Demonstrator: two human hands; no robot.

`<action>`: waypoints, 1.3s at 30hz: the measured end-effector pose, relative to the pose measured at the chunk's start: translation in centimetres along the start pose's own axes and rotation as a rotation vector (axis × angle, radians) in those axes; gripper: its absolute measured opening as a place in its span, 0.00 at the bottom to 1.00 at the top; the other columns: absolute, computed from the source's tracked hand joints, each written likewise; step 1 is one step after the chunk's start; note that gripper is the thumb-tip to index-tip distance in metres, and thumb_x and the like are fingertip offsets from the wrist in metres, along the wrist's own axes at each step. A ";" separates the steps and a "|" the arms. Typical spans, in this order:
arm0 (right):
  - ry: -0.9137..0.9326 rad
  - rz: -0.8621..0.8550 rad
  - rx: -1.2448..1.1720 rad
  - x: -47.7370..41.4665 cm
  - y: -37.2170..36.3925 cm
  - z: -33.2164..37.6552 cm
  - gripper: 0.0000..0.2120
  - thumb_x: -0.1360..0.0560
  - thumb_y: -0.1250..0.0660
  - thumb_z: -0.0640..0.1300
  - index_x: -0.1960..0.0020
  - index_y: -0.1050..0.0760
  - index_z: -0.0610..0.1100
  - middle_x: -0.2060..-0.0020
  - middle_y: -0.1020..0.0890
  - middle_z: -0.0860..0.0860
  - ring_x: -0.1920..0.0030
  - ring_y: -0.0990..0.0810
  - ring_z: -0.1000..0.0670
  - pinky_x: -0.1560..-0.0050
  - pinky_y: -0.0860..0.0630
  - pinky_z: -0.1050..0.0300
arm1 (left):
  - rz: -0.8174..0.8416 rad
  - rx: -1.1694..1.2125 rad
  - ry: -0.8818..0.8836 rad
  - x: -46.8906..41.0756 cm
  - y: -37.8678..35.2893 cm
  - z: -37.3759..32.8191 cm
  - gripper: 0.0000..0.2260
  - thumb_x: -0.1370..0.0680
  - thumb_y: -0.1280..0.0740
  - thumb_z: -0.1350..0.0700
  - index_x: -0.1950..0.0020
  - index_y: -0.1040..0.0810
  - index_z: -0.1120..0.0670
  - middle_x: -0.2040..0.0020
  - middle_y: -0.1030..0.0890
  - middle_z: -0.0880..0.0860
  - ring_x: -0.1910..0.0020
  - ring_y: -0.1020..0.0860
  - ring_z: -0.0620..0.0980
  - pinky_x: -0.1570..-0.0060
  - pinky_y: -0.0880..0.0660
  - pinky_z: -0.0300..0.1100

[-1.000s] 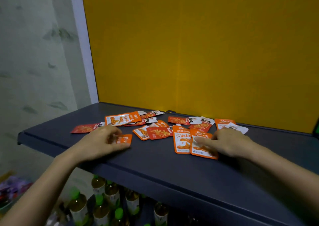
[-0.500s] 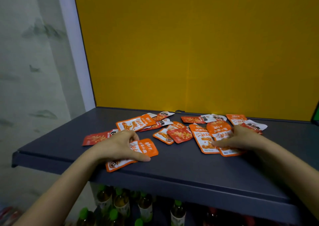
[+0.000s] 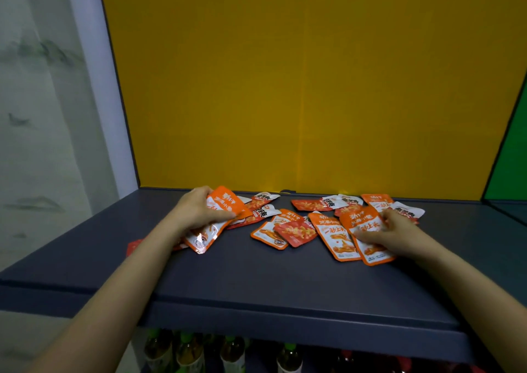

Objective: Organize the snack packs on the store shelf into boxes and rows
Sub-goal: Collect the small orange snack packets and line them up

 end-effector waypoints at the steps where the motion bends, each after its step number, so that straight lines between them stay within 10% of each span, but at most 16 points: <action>1: 0.010 -0.008 -0.007 0.0 0.0 0.0 0.33 0.30 0.28 0.52 0.33 0.36 0.40 0.38 0.25 0.43 0.55 0.24 0.50 0.53 0.27 0.55 | 0.013 -0.066 0.000 -0.5 -0.4 0.1 0.25 0.31 0.27 0.44 0.41 0.28 0.57 0.40 0.25 0.56 0.44 0.26 0.53 0.49 0.28 0.45; 5: 0.038 -0.019 -0.028 -0.1 -0.1 -0.2 0.33 0.31 0.28 0.53 0.33 0.36 0.40 0.41 0.24 0.44 0.56 0.25 0.51 0.51 0.27 0.54 | 0.070 -0.206 0.007 -1.3 -2.0 0.4 0.29 0.29 0.30 0.42 0.37 0.31 0.58 0.36 0.29 0.58 0.38 0.29 0.55 0.38 0.30 0.50; 15: 0.035 -0.021 -0.040 -0.5 0.1 -0.5 0.33 0.30 0.28 0.54 0.32 0.36 0.42 0.47 0.24 0.48 0.48 0.21 0.48 0.44 0.23 0.48 | 0.180 -0.042 0.128 -1.1 -2.1 0.5 0.26 0.34 0.23 0.48 0.42 0.27 0.55 0.48 0.22 0.53 0.52 0.22 0.51 0.51 0.25 0.45; 23: 0.042 -0.047 -0.305 -1.1 1.4 -1.8 0.23 0.30 0.28 0.48 0.39 0.32 0.45 0.53 0.19 0.49 0.59 0.18 0.50 0.64 0.24 0.58 | 0.107 0.905 0.054 1.3 -1.1 -4.6 0.02 0.25 0.33 0.59 0.54 0.25 0.56 0.70 0.17 0.53 0.75 0.19 0.48 0.74 0.22 0.38; 30: 0.037 0.033 -0.493 -1.5 2.6 -3.5 0.20 0.28 0.29 0.43 0.40 0.30 0.43 0.54 0.17 0.44 0.62 0.17 0.48 0.66 0.23 0.58 | 0.402 0.994 0.171 4.8 -13.3 -12.2 0.06 0.23 0.34 0.59 0.47 0.27 0.57 0.53 0.16 0.57 0.57 0.16 0.53 0.54 0.19 0.49; 39: 0.027 0.086 -0.596 -2.0 1.6 -3.7 0.19 0.27 0.30 0.42 0.39 0.32 0.41 0.54 0.17 0.43 0.64 0.17 0.49 0.68 0.23 0.59 | 0.201 0.824 0.093 4.6 -15.7 -15.0 0.20 0.24 0.34 0.50 0.36 0.35 0.54 0.36 0.28 0.54 0.38 0.26 0.55 0.39 0.26 0.55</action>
Point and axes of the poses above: each hand's wrist, its own x-axis away from the middle knuckle, its own y-axis out of the back of the hand, z = x × y, the point moved 8 cm from there along -x, towards the middle knuckle
